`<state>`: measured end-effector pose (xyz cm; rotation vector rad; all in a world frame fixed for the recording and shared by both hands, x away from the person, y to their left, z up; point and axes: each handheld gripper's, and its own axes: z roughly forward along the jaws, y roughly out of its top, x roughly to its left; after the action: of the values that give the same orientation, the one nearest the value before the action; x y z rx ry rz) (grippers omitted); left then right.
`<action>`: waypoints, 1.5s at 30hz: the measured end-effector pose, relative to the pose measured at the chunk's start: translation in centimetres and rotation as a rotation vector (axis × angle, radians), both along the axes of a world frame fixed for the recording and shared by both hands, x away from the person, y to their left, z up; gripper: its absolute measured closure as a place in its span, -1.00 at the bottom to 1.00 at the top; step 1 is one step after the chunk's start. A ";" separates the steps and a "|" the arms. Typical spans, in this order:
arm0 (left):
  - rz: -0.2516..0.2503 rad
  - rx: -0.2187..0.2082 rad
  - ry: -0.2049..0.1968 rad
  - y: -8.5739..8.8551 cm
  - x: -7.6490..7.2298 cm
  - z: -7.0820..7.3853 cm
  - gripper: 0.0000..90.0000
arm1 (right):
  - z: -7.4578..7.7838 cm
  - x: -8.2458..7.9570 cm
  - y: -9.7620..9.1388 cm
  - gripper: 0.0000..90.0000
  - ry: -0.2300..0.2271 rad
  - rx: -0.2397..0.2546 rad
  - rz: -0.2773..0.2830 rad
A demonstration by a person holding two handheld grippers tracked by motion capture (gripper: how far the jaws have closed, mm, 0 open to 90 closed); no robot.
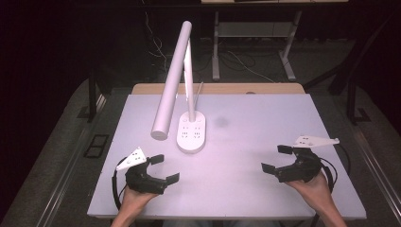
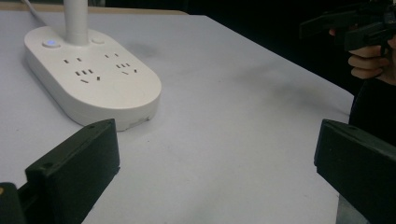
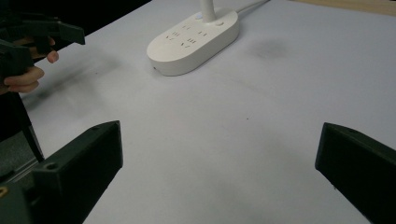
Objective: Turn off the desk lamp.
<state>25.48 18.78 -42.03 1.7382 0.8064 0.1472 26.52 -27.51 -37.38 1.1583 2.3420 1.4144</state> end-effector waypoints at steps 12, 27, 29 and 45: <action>0.000 -0.001 0.003 0.0 0.0 0.0 -1.00 | 1.5 2.0 1.3 -0.98 0.007 -0.029 0.051; -0.006 0.005 0.000 0.0 0.1 -0.1 -1.00 | 2.1 4.3 3.7 -0.98 0.019 -0.057 0.088; -0.005 0.003 0.000 0.0 0.0 -0.1 -1.00 | 2.2 4.6 3.9 -0.98 0.025 -0.066 0.096; -0.002 -0.003 0.004 0.0 0.0 0.0 -1.00 | 2.9 6.8 6.6 -0.98 0.022 -0.071 0.132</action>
<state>25.51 18.79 -42.05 1.7373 0.8073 0.1415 33.35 -20.95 -34.52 1.0231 2.5031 1.3531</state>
